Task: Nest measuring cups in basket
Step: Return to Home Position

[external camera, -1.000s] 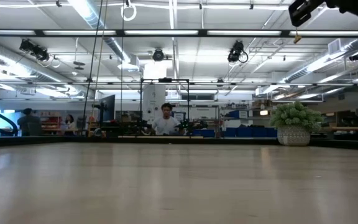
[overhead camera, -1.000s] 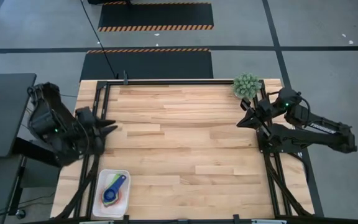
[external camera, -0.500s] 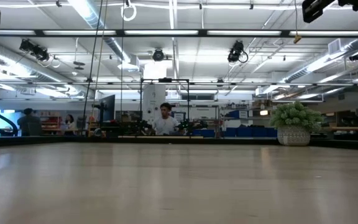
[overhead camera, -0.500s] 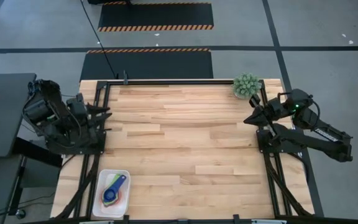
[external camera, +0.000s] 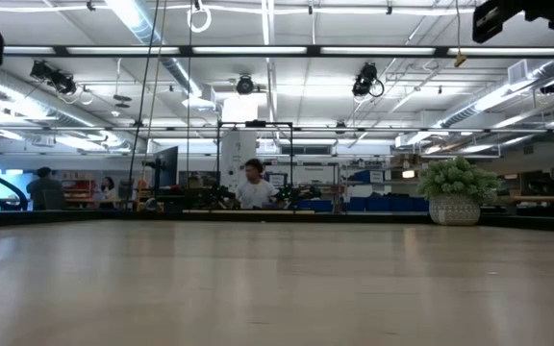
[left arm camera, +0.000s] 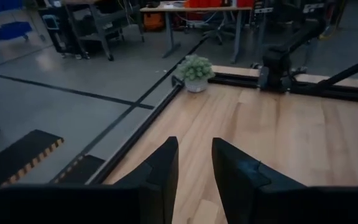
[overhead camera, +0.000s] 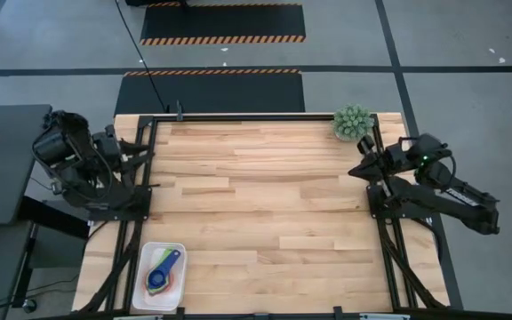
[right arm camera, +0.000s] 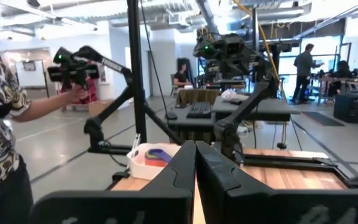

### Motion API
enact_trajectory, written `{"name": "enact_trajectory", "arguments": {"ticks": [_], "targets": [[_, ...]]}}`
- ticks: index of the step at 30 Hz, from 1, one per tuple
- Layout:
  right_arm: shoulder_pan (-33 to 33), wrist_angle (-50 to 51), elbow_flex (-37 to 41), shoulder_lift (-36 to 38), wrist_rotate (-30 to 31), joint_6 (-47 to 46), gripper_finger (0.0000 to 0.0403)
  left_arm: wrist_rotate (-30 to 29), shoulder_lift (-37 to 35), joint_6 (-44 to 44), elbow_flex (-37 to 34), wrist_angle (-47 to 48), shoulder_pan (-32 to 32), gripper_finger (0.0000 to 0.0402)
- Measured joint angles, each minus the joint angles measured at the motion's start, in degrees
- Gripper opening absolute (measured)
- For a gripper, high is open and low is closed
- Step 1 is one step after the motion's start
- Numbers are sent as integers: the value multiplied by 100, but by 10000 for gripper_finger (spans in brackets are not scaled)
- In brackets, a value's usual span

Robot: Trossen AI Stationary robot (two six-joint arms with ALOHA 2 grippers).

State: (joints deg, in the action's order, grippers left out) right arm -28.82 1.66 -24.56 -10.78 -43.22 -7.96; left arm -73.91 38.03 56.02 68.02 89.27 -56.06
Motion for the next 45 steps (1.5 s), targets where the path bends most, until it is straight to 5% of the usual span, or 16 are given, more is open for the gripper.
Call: {"name": "enact_trajectory", "arguments": {"ticks": [13,20,25,27,32,38,45], "targets": [[0,-1496,766,69,182,-603,18,411,-359,-795,-766,-1716,-1012,103],[0,-1537,766,69,203,-599,18,1505,-353,-1633,-734,-2556,-1173,103],[0,-1627,766,69,203,-552,18,798,-386,-2439,-739,-2699,-1162,103],[0,-1622,766,69,202,-551,18,987,-473,-2134,-696,-2724,-1162,103],[0,-1622,766,69,172,-543,18,2070,-972,-1955,-686,-3143,-1170,103],[0,-1621,766,69,168,-539,18,3194,-2062,-3527,-827,-4114,-1166,103],[0,-1620,766,69,155,-540,18,3407,-3099,-3731,-1697,-4416,-1166,103]]}}
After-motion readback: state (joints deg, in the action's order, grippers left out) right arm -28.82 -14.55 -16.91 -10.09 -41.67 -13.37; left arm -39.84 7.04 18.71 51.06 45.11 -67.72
